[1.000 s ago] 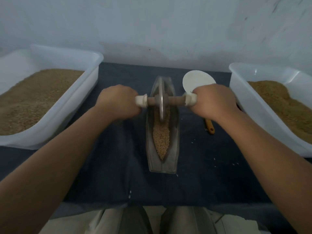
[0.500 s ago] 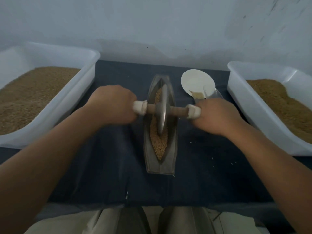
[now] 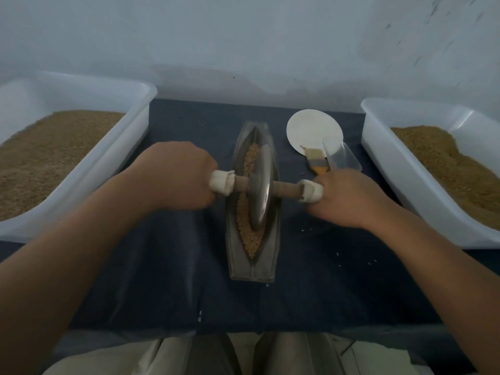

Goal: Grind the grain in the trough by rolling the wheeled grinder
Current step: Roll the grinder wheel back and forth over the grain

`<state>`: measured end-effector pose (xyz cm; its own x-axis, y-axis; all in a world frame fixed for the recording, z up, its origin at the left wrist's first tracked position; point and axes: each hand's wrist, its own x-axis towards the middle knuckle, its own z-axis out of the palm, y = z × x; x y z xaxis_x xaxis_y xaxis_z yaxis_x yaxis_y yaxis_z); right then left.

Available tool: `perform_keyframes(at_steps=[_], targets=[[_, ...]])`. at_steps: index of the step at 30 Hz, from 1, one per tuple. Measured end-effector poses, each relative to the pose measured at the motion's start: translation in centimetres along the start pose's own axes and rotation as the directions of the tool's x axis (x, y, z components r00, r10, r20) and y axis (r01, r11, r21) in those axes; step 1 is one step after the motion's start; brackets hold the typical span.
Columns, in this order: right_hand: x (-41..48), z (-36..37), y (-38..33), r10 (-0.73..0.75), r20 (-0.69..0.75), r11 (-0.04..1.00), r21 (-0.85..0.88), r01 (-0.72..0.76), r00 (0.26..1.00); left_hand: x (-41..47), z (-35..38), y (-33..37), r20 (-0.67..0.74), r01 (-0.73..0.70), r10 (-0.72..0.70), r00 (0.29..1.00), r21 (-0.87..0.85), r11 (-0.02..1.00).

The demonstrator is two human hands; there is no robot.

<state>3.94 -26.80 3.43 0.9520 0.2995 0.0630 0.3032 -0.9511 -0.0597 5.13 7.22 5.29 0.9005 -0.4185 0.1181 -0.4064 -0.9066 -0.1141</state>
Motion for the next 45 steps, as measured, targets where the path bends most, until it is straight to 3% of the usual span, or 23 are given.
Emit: perform_keyframes(at_steps=[4, 6, 9, 14, 17, 22, 25, 29, 31, 35, 37, 41, 45], targets=[[3.5, 0.8, -0.3, 0.091, -0.227, 0.984, -0.128, -0.123, 0.970, 4.5, -0.1, -0.6, 0.024, 0.073, -0.075, 0.997, 0.051, 0.996], [6.0, 0.2, -0.3, 0.139, -0.272, 0.974, -0.139, -0.182, 0.952, 6.2, 0.1, -0.9, -0.004, 0.147, -0.147, 0.989, 0.024, 0.989], [7.4, -0.9, -0.3, 0.122, -0.212, 0.977, -0.148, -0.155, 0.970, 6.1, 0.4, -0.6, 0.008, 0.180, -0.180, 0.984, -0.041, 0.983], [2.5, -1.8, -0.9, -0.038, -0.108, 0.982, -0.190, 0.017, 0.993, 0.2, 0.5, 0.0, 0.105, 0.111, -0.099, 0.990, -0.118, 0.987], [-0.2, -1.9, -1.0, -0.090, -0.091, 0.989, -0.125, 0.078, 0.992, -2.0, 0.9, 0.0, 0.110, 0.068, -0.055, 0.992, -0.119, 0.991], [3.5, 0.0, -0.7, 0.040, -0.263, 0.979, -0.181, -0.090, 0.964, 2.6, 0.6, 0.0, -0.007, 0.150, -0.150, 0.989, 0.003, 0.989], [6.5, 0.3, -0.1, 0.137, -0.259, 0.975, -0.134, -0.176, 0.956, 5.7, 0.1, 0.0, -0.077, 0.200, -0.196, 0.978, 0.048, 0.979], [5.2, 0.1, -0.1, 0.129, -0.102, 0.983, -0.119, -0.141, 0.986, 4.4, -0.9, 0.4, -0.016, 0.123, -0.122, 0.992, 0.068, 0.990], [2.1, -0.1, -0.2, 0.052, -0.074, 0.994, -0.094, -0.059, 0.996, 1.7, -0.7, 0.6, 0.022, 0.071, -0.072, 0.997, 0.050, 0.996], [-1.4, -0.4, -0.3, -0.005, -0.065, 1.000, -0.026, 0.003, 0.998, -1.8, 0.2, 0.7, -0.066, 0.030, -0.027, 0.997, 0.055, 0.998], [0.0, 0.0, -0.4, 0.032, -0.074, 0.997, -0.064, -0.036, 0.997, -0.4, 0.2, 0.6, -0.082, 0.048, -0.042, 0.996, 0.068, 0.997], [5.7, 0.9, 0.4, 0.109, -0.239, 0.975, -0.163, -0.150, 0.965, 5.7, 0.1, -0.6, -0.027, 0.144, -0.142, 0.989, 0.068, 0.987], [7.7, 0.0, 0.1, 0.159, -0.162, 0.980, -0.096, -0.176, 0.974, 6.5, 0.3, -0.5, -0.041, 0.186, -0.186, 0.982, 0.010, 0.982]])
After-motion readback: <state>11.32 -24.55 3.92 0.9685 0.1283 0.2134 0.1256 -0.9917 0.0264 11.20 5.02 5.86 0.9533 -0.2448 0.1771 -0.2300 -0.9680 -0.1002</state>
